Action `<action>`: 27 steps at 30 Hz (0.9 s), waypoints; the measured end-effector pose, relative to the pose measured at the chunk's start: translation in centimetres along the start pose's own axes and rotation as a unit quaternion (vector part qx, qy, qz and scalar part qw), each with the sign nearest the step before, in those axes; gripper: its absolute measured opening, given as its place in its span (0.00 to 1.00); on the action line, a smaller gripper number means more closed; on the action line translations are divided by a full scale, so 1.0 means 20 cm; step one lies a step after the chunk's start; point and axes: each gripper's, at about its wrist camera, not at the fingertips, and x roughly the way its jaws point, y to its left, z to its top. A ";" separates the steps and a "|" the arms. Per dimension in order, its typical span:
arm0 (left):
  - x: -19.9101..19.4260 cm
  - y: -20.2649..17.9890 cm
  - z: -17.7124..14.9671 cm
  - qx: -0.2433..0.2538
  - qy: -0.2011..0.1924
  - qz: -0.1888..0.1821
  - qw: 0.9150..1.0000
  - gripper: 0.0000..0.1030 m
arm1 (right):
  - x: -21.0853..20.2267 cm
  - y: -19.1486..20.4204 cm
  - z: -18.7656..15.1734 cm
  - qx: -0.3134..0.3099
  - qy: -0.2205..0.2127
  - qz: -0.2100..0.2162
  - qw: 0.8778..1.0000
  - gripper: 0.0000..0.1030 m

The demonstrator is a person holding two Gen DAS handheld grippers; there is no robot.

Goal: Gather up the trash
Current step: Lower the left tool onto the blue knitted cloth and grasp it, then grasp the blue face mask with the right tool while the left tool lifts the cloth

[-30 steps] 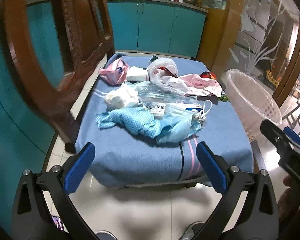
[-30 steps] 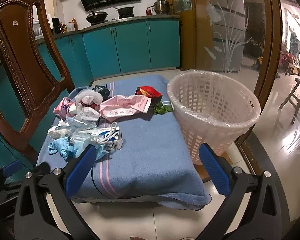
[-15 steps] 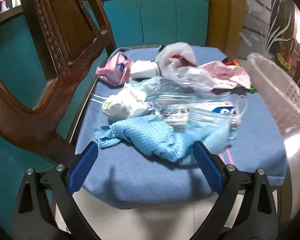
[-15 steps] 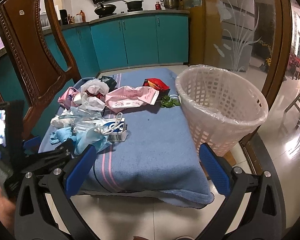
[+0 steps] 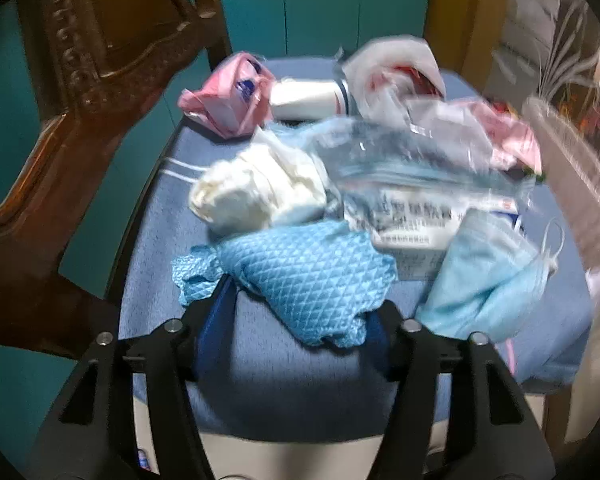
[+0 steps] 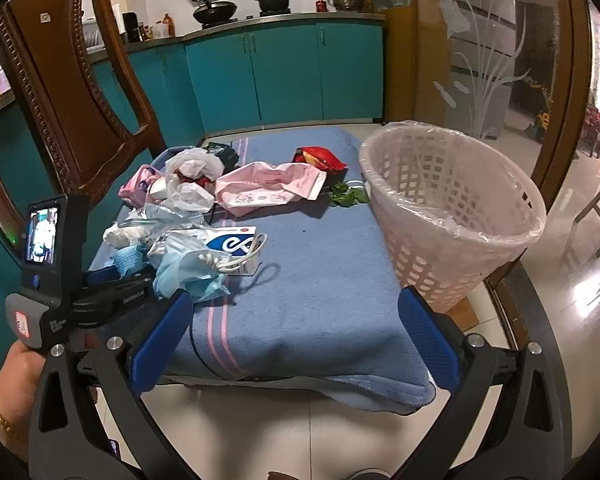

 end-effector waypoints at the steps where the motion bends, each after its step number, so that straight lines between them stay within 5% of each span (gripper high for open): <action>1: 0.00 0.01 0.01 -0.001 -0.002 -0.004 1.000 0.33 | 0.01 0.01 0.00 -0.004 0.003 0.002 1.000 0.97; 3: -0.02 0.04 0.01 -0.013 0.001 -0.006 1.000 0.24 | 0.03 0.03 -0.01 -0.012 0.010 0.012 1.000 0.97; 7: -0.21 0.13 0.05 -0.047 -0.033 -0.022 0.998 0.23 | 0.10 0.08 -0.02 -0.027 0.025 0.037 0.999 0.92; 11: -0.56 0.20 0.04 -0.066 -0.115 -0.029 0.991 0.23 | 0.21 0.20 -0.02 -0.040 0.044 0.049 0.997 0.89; 14: -0.83 0.24 -0.01 -0.088 -0.194 -0.037 0.976 0.23 | 0.29 0.31 -0.02 -0.050 0.050 0.043 0.997 0.89; 20: -0.93 0.29 -0.06 -0.107 -0.203 -0.052 0.972 0.22 | 0.53 0.50 -0.03 -0.039 0.063 0.009 0.997 0.88; 25: -0.84 0.26 -0.04 -0.082 -0.171 -0.048 0.981 0.22 | 0.57 0.54 -0.06 -0.039 0.057 -0.003 0.998 0.17; 27: -0.85 0.25 -0.05 -0.066 -0.167 -0.046 0.983 0.22 | 0.48 0.52 -0.07 -0.032 0.052 0.018 0.998 0.11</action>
